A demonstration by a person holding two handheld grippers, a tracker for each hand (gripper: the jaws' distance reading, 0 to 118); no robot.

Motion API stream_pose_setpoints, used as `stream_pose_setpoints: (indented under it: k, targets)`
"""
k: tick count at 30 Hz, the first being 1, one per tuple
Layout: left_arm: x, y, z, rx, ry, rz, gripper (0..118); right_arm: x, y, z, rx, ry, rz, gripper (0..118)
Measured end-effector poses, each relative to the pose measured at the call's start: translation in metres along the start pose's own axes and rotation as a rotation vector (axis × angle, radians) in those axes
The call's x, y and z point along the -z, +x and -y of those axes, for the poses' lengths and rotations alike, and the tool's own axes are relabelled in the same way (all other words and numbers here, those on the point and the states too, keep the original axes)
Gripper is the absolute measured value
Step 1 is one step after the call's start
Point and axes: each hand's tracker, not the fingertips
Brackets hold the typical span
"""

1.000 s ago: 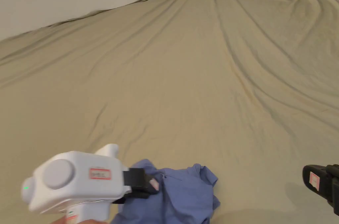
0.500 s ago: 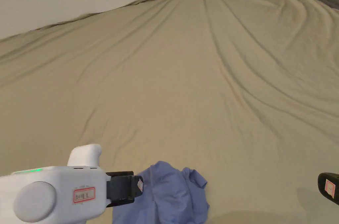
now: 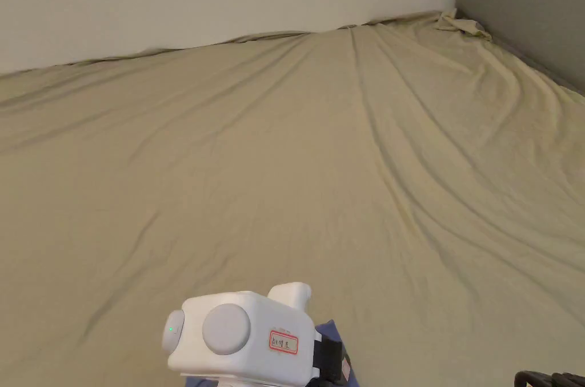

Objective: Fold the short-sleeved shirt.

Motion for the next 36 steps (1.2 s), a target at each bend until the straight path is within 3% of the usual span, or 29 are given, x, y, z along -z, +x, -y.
stream_pose_setpoints:
  k: [4,9,16,17,18,19,20,23,27,31,32,33,34,35,36]
  targets:
    - [-0.081,-0.006,0.024,0.049,0.155,-0.016,1,0.018,-0.044,-0.016,-0.128,-0.023,-0.066,2]
    - [-0.151,-0.036,0.082,0.029,0.233,-0.260,1,0.083,-0.107,-0.019,-0.313,-0.129,-0.124,2]
    - [-0.152,-0.095,0.109,-0.145,0.238,-0.203,1,0.195,-0.122,0.000,-0.335,-0.345,-0.038,2]
    - [-0.148,-0.104,0.109,-0.181,0.238,-0.165,8,0.206,-0.120,0.002,-0.351,-0.366,-0.006,2]
    - [-0.143,-0.114,0.107,-0.211,0.239,-0.115,41,0.214,-0.118,0.003,-0.351,-0.377,-0.005,2]
    - [-0.139,-0.123,0.106,-0.229,0.242,-0.072,99,0.215,-0.117,0.002,-0.340,-0.376,-0.013,2]
    - [-0.132,-0.133,0.105,-0.226,0.239,-0.033,109,0.214,-0.115,0.000,-0.325,-0.379,-0.030,2]
    - [-0.106,-0.146,0.095,-0.249,0.198,-0.074,109,0.213,-0.108,-0.007,-0.299,-0.388,-0.070,2]
    - [-0.063,-0.160,0.076,-0.231,0.177,0.035,109,0.217,-0.100,-0.011,-0.286,-0.413,-0.103,2]
    - [-0.031,-0.165,0.065,-0.240,0.143,0.043,112,0.220,-0.097,-0.014,-0.291,-0.425,-0.126,2]
    - [-0.038,-0.161,0.064,-0.236,0.184,0.135,107,0.220,-0.096,-0.015,-0.294,-0.427,-0.137,2]
    - [-0.035,-0.166,0.063,-0.308,0.176,0.327,88,0.220,-0.096,-0.015,-0.294,-0.428,-0.139,2]
    - [-0.031,-0.168,0.065,-0.394,0.175,0.367,47,0.221,-0.096,-0.016,-0.297,-0.430,-0.137,2]
    - [-0.027,-0.172,0.065,-0.387,0.191,0.347,35,0.221,-0.096,-0.016,-0.316,-0.430,-0.119,2]
    - [-0.023,-0.178,0.064,-0.373,0.177,0.359,35,0.221,-0.095,-0.016,-0.319,-0.427,-0.120,2]
